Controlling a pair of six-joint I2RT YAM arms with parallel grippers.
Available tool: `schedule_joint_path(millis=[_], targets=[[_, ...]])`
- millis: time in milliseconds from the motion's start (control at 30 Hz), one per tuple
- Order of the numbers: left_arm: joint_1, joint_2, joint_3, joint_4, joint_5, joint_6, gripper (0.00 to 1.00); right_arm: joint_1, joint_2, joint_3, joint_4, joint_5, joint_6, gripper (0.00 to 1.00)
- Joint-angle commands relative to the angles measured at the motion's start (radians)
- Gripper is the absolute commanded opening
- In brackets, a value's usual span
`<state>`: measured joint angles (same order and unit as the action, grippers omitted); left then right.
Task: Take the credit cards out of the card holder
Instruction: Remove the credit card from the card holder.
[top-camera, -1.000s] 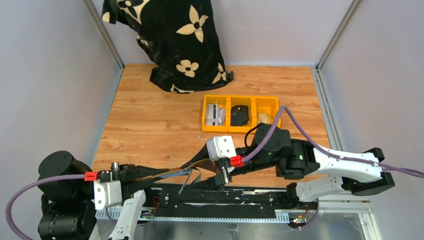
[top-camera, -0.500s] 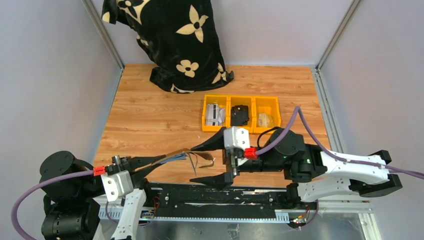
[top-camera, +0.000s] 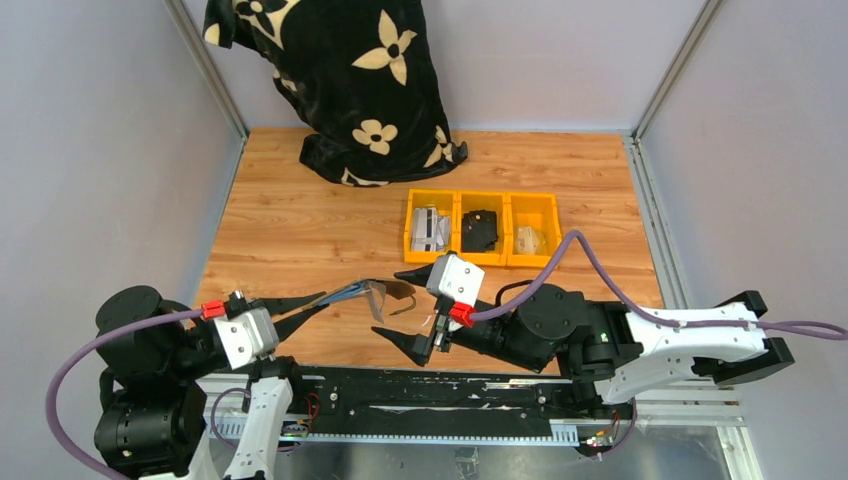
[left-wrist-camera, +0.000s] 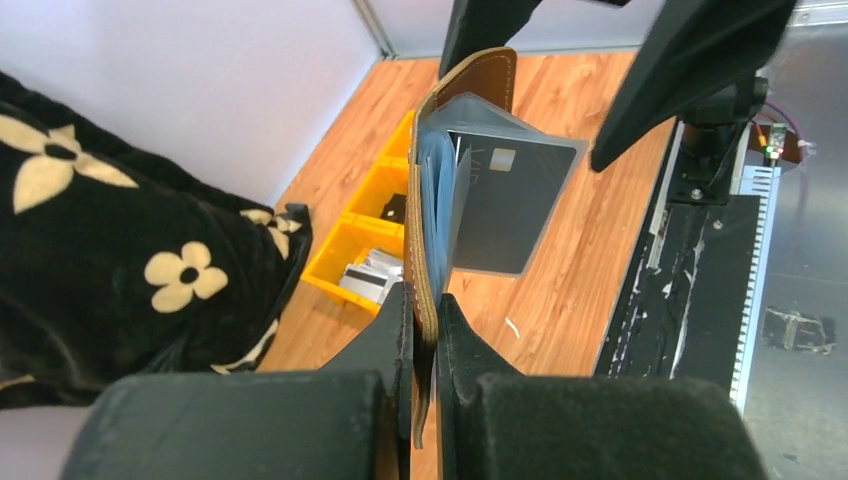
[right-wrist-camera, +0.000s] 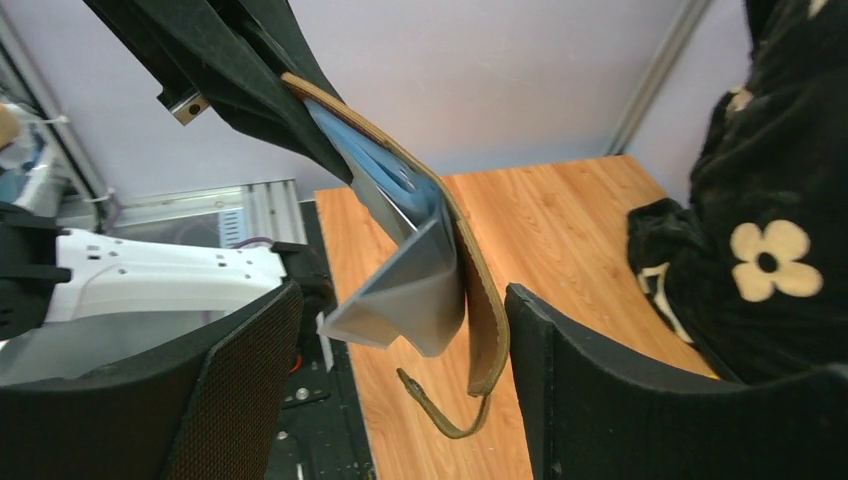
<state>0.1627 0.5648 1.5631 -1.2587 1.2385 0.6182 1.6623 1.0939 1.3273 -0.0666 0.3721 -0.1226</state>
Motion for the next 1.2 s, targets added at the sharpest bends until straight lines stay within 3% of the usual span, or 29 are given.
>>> schedule_joint_path(millis=[0, 233, 400, 600, 733, 800, 933, 1000, 1033, 1067, 1100, 1167], targets=[[0.012, -0.005, -0.058, 0.018, -0.053, 0.002, 0.0, 0.047, 0.039, 0.084, -0.005, 0.181, -0.093, 0.77], [0.012, -0.017, -0.108, 0.021, 0.026, 0.011, 0.0, 0.036, 0.192, 0.252, -0.214, 0.242, -0.161, 0.81], [0.012, -0.021, -0.125, 0.025, 0.109, -0.007, 0.0, -0.084, 0.198, 0.296, -0.411, -0.023, -0.1, 0.83], [0.012, -0.025, -0.178, 0.027, 0.241, -0.045, 0.0, -0.144, 0.191, 0.326, -0.525, -0.332, -0.175, 0.81], [0.013, -0.029, -0.212, 0.031, 0.301, -0.09, 0.0, -0.204, 0.2, 0.378, -0.597, -0.529, -0.184, 0.67], [0.012, -0.03, -0.226, 0.03, 0.321, -0.099, 0.0, -0.24, 0.192, 0.378, -0.601, -0.638, -0.169, 0.49], [0.012, -0.016, -0.227, 0.028, 0.331, -0.1, 0.0, -0.282, 0.178, 0.353, -0.594, -0.703, -0.126, 0.06], [0.012, -0.011, -0.224, 0.027, 0.33, -0.098, 0.0, -0.294, 0.174, 0.346, -0.589, -0.702, -0.095, 0.0], [0.013, -0.01, -0.223, 0.026, 0.33, -0.097, 0.04, -0.299, 0.17, 0.341, -0.582, -0.708, -0.082, 0.0], [0.013, -0.008, -0.221, 0.024, 0.33, -0.097, 0.18, -0.303, 0.163, 0.331, -0.571, -0.715, -0.071, 0.0], [0.013, 0.001, -0.214, 0.022, 0.331, -0.117, 0.67, -0.317, 0.125, 0.287, -0.509, -0.731, -0.029, 0.0], [0.012, 0.008, -0.209, 0.018, 0.332, -0.14, 0.9, -0.326, 0.1, 0.246, -0.439, -0.732, 0.012, 0.0]])
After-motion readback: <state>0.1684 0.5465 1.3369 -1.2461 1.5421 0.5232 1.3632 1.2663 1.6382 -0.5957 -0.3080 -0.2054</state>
